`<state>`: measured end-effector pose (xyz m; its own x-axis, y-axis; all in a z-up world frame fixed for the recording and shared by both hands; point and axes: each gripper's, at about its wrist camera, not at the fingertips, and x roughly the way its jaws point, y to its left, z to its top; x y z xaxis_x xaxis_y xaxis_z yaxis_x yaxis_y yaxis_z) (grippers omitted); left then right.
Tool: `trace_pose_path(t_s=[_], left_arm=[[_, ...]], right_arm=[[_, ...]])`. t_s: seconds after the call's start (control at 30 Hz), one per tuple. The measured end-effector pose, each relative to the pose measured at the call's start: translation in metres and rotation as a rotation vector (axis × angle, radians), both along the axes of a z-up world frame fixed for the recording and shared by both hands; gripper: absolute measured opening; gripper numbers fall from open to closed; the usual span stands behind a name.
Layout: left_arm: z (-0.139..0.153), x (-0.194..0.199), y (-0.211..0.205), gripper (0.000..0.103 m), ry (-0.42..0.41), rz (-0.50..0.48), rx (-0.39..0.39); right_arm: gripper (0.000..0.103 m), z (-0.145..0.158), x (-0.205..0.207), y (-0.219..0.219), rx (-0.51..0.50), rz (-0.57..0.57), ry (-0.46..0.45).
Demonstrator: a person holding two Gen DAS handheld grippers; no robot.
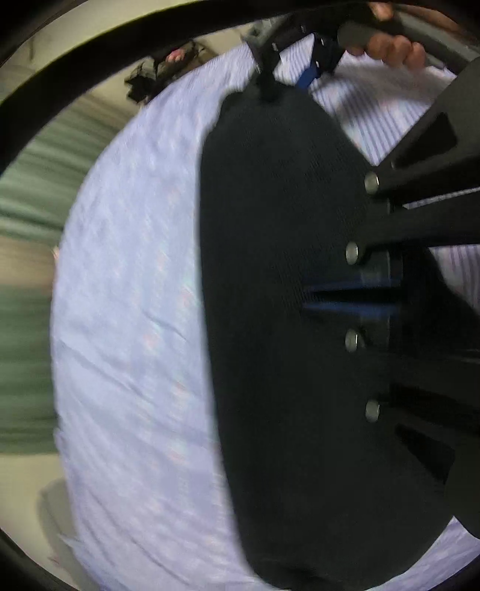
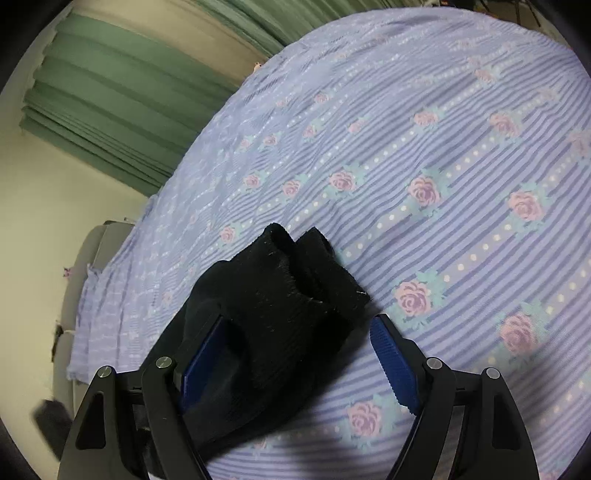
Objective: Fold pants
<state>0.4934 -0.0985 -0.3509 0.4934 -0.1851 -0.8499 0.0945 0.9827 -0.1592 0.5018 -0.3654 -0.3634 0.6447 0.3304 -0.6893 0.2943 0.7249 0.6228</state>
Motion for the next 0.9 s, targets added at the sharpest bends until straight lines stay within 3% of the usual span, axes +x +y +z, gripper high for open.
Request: trace_pose_path(t_s=[0.13,0.2,0.27,0.33,0.4,0.53,0.63,0.7,0.73,0.77,0.9], left_arm=[[-0.007,-0.002,0.012,0.004,0.019,0.001,-0.022],[-0.009,-0.003,0.012,0.004,0.022,-0.005,-0.023],[-0.012,-0.004,0.013,0.004,0.023,-0.013,-0.019],[-0.014,-0.004,0.014,0.004,0.026,-0.014,-0.022],[-0.015,-0.003,0.018,0.004,0.040,-0.003,-0.041],[-0.016,0.008,0.020,0.004,0.086,-0.010,-0.078],[0.011,0.015,0.024,0.004,0.091,-0.042,-0.080],[0.040,0.007,0.038,0.018,0.033,-0.036,-0.110],[0.055,0.003,0.047,0.033,0.009,-0.035,-0.138],[0.068,-0.001,0.058,0.038,-0.008,-0.035,-0.160],[0.113,-0.022,0.106,0.040,-0.064,-0.016,-0.176]], right_arm=[[0.079,-0.004,0.011,0.012,-0.040,0.056,-0.007],[0.067,-0.005,0.015,0.014,-0.051,0.070,-0.002],[0.048,-0.008,0.019,0.017,-0.023,0.079,0.008],[0.038,-0.005,0.017,0.018,-0.019,0.072,0.009],[0.031,0.007,0.010,0.020,-0.062,0.059,0.002],[0.028,0.057,-0.012,0.040,-0.209,0.054,-0.061],[0.028,0.102,-0.028,0.074,-0.389,0.079,-0.113],[0.028,0.128,-0.038,0.097,-0.488,0.108,-0.163],[0.028,0.143,-0.042,0.112,-0.534,0.132,-0.191],[0.028,0.156,-0.045,0.127,-0.572,0.155,-0.213],[0.027,0.188,-0.049,0.166,-0.654,0.225,-0.271]])
